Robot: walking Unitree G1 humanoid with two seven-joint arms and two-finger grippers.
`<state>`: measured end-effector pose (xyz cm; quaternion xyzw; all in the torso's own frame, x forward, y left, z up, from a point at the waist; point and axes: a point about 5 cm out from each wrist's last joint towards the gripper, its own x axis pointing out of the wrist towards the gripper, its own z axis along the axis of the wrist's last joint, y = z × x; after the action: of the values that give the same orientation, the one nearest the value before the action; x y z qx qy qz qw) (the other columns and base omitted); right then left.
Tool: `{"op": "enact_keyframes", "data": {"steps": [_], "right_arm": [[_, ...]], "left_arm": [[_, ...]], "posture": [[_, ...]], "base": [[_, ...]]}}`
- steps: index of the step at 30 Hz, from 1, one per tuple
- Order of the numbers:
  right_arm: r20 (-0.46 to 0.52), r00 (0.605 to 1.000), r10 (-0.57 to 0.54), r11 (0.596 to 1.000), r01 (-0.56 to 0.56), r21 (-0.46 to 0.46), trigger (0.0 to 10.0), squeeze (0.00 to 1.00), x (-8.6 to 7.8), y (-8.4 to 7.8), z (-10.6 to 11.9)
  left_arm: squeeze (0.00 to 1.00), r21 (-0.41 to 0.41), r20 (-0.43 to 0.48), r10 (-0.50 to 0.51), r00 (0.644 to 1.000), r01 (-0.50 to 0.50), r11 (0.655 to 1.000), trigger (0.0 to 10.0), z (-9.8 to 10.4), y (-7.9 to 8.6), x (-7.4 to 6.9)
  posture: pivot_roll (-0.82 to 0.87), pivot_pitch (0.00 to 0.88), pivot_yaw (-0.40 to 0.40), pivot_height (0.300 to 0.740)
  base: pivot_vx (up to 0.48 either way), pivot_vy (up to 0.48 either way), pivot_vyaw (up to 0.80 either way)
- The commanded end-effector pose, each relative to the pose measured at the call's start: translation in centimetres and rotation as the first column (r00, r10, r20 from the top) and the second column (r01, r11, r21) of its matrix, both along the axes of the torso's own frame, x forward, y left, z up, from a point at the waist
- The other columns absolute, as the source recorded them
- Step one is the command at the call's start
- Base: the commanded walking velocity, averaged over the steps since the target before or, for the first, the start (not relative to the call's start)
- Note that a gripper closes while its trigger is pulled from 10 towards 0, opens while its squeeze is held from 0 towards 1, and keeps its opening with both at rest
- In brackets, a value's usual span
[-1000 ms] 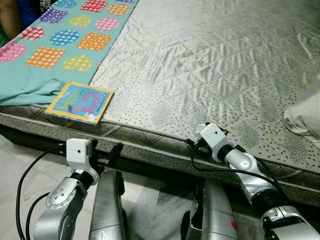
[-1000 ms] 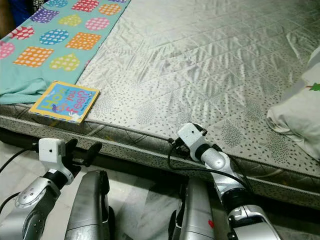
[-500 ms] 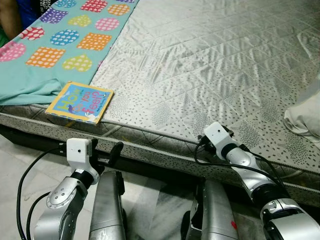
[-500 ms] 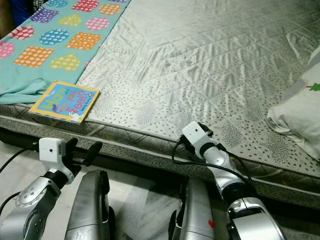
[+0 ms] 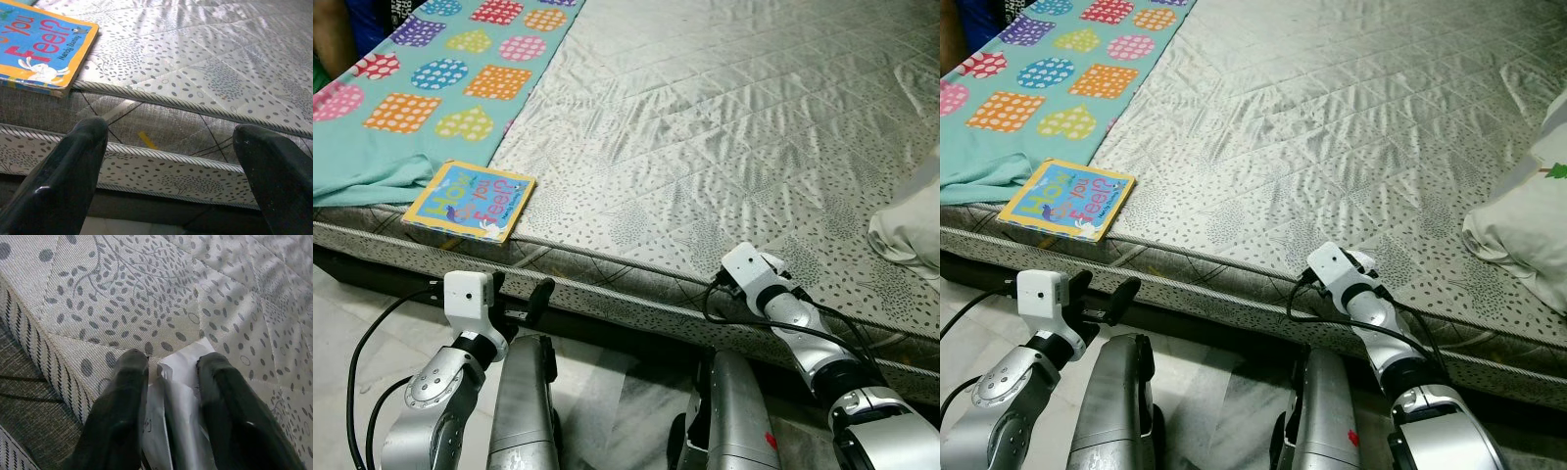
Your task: Clean up the room
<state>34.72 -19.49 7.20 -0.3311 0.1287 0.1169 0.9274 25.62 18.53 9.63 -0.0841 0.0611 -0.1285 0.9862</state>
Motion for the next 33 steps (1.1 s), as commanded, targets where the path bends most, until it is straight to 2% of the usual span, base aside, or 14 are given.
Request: {"op": "enact_keyframes", "data": {"steps": [1, 20, 24, 26, 33], "right_arm": [[-0.019, 1.0, -0.016, 1.0, 0.016, 0.002, 0.0, 0.0, 0.0, -0.3, -0.2], [-0.025, 0.999, -0.028, 0.999, 0.028, 0.033, 0.0, 0.0, -0.2, -0.2, -0.5], [-0.01, 0.998, -0.056, 0.993, 0.057, 0.103, 0.0, 0.0, 0.2, -0.1, 0.1], [0.012, 0.997, -0.077, 0.969, 0.072, 0.236, 0.0, 0.0, 0.7, 0.5, 0.9], [0.048, 0.997, -0.068, 0.911, 0.042, 0.411, 0.0, 0.0, 0.8, 2.1, 1.7]], "left_arm": [[0.0, 0.007, -0.014, 0.002, 1.0, -0.001, 1.0, 10.0, -0.4, 0.0, -0.1], [0.0, 0.006, -0.015, 0.006, 1.0, -0.006, 1.0, 10.0, -0.7, 0.0, -0.3], [0.0, -0.011, 0.008, -0.001, 1.0, 0.001, 1.0, 10.0, -0.4, -0.2, 0.1], [0.0, -0.044, 0.027, -0.058, 0.998, 0.059, 0.997, 10.0, 0.1, -1.0, 0.6], [0.0, -0.042, 0.034, -0.081, 0.996, 0.082, 0.996, 10.0, 0.2, -1.3, 1.2]], "posture": [[0.14, 0.162, -0.021, 0.519], [0.14, 0.127, -0.029, 0.519], [0.13, 0.111, -0.028, 0.519], [0.12, 0.092, -0.027, 0.519], [0.1, 0.062, -0.019, 0.519]], "base": [[0.0, 0.0, 0.0], [0.0, 0.0, 0.0], [0.0, 0.0, 0.0], [0.0, 0.0, 0.0], [0.0, 0.0, 0.0]]}}
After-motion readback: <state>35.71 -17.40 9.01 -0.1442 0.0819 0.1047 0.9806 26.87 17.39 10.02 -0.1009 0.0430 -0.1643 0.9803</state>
